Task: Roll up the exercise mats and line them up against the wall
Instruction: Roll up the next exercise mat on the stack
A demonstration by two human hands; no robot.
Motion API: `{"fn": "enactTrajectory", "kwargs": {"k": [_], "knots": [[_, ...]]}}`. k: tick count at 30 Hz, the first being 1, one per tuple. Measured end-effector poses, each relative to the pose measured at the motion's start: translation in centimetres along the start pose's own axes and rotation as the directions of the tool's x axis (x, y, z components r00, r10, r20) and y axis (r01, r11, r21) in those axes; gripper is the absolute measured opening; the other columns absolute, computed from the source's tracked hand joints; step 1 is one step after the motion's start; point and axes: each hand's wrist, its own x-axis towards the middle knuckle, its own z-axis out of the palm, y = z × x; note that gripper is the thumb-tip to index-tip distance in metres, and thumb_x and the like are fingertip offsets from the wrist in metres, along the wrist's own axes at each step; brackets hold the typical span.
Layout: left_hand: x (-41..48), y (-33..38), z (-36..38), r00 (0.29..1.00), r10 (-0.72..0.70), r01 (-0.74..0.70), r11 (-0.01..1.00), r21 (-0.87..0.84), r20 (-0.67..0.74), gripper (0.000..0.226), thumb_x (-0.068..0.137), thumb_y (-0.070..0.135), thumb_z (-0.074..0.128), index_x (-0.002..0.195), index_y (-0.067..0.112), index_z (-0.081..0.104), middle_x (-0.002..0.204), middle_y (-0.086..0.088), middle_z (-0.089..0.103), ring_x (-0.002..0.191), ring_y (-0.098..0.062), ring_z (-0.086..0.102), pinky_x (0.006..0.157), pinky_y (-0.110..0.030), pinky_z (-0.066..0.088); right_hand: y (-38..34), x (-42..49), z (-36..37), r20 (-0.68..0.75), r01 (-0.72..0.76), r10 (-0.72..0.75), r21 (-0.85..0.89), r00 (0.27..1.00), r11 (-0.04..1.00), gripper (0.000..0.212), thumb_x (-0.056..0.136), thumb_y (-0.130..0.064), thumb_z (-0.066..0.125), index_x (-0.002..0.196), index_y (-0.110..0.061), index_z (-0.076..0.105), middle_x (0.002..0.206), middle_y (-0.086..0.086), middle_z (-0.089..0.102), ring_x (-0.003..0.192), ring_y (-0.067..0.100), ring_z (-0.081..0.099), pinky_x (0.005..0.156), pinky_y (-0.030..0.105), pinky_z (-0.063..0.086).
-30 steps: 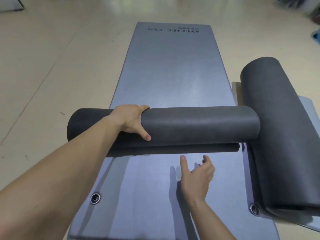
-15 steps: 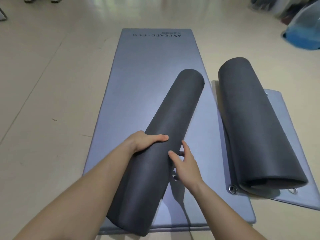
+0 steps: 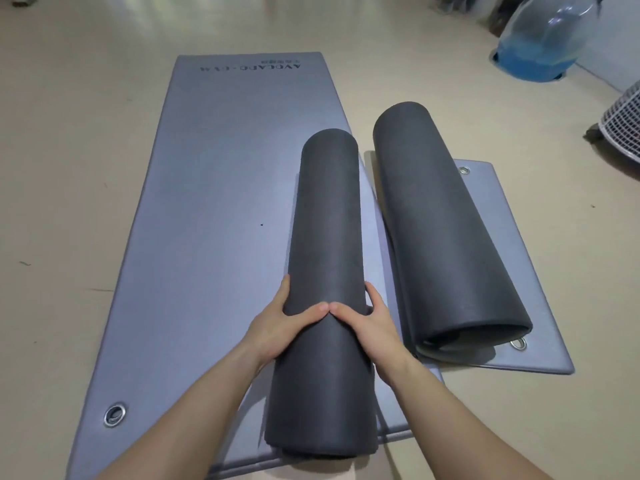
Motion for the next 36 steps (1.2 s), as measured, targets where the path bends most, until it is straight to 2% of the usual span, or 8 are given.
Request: {"fn": "enactTrajectory", "kwargs": {"k": [3,6,9,18,21,25,30,36], "knots": [[1.5,1.9,3.2,0.999,-0.013,0.01,0.997,-0.08,-0.03,0.115,0.053,0.087,0.08,0.15,0.067,0.021,0.145,0.027,0.054,0.125,-0.009,0.063,0.104,-0.043,0.054,-1.6,-0.1,-2.0,-0.135,0.073,-0.101,-0.197,0.986,0.978,0.045,0.088,-0.047,0.075,0.128,-0.051,0.056,0.115,-0.028,0.068,0.105,0.003,0.068,0.093,0.032,0.054],[2.7,3.9,5.7,0.996,-0.012,0.006,0.998,-0.063,-0.084,0.118,0.062,0.08,0.08,0.157,0.06,0.011,0.146,0.025,0.051,0.123,-0.012,0.061,0.103,-0.044,0.055,-2.9,0.4,-3.3,-0.208,0.034,-0.187,-0.578,0.96,0.816,0.062,0.103,-0.05,0.048,0.159,-0.029,0.032,0.155,-0.002,0.044,0.131,0.024,0.054,0.101,0.04,0.045],[3.7,5.3,7.2,0.995,-0.01,0.004,0.998,-0.06,-0.095,0.115,0.071,0.071,0.081,0.16,0.056,0.009,0.156,0.015,0.043,0.133,-0.016,0.053,0.106,-0.048,0.052,-3.2,0.7,-3.8,-0.191,0.038,-0.275,-0.755,0.942,0.654,0.067,0.106,-0.047,0.038,0.163,-0.019,0.018,0.165,0.005,0.028,0.135,0.031,0.049,0.102,0.043,0.045],[7.9,8.6,12.8,0.998,0.017,-0.02,0.998,-0.066,-0.055,0.114,0.056,0.083,0.079,0.152,0.066,0.019,0.151,0.022,0.048,0.13,-0.018,0.058,0.104,-0.051,0.053,-4.5,3.5,-10.1,-0.219,-0.007,-0.314,-0.829,0.924,0.559,0.07,0.106,-0.049,0.035,0.164,-0.016,0.012,0.166,0.012,0.024,0.134,0.037,0.048,0.101,0.046,0.045],[8.7,9.6,15.8,0.999,0.023,-0.027,0.995,-0.097,-0.047,0.118,0.064,0.08,0.078,0.157,0.06,0.008,0.143,0.025,0.044,0.129,-0.016,0.056,0.105,-0.051,0.052,-5.0,4.3,-13.3,-0.219,-0.014,-0.318,-0.841,0.923,0.54,0.07,0.105,-0.048,0.036,0.164,-0.018,0.012,0.167,0.01,0.025,0.136,0.037,0.047,0.104,0.047,0.045],[10.5,10.7,19.6,0.998,0.012,-0.016,0.997,-0.074,-0.058,0.129,0.054,0.089,0.072,0.156,0.059,0.0,0.155,0.013,0.048,0.132,-0.024,0.057,0.104,-0.051,0.053,-5.1,5.6,-17.7,-0.199,0.006,-0.334,-0.852,0.921,0.524,0.074,0.102,-0.053,0.038,0.164,-0.02,0.014,0.166,0.006,0.028,0.139,0.036,0.045,0.106,0.046,0.042],[12.0,11.6,25.5,0.997,0.036,-0.041,0.996,-0.073,-0.066,0.114,0.083,0.069,0.072,0.163,0.043,-0.006,0.164,0.003,0.038,0.144,-0.027,0.045,0.114,-0.042,0.045,-4.2,7.1,-23.2,-0.141,0.005,-0.309,-0.903,0.941,0.429,0.105,0.086,-0.066,0.053,0.165,-0.021,0.001,0.167,0.003,0.023,0.142,0.028,0.041,0.106,0.045,0.046],[15.1,14.1,27.5,0.999,0.036,-0.037,0.998,-0.049,-0.033,0.12,0.075,0.079,0.069,0.161,0.047,-0.007,0.16,0.005,0.043,0.136,-0.032,0.053,0.107,-0.055,0.051,-4.5,10.0,-27.3,-0.138,0.012,-0.327,-0.908,0.935,0.418,0.097,0.094,-0.068,0.053,0.165,-0.027,0.0,0.169,0.005,0.02,0.147,0.03,0.037,0.108,0.046,0.044]]}}
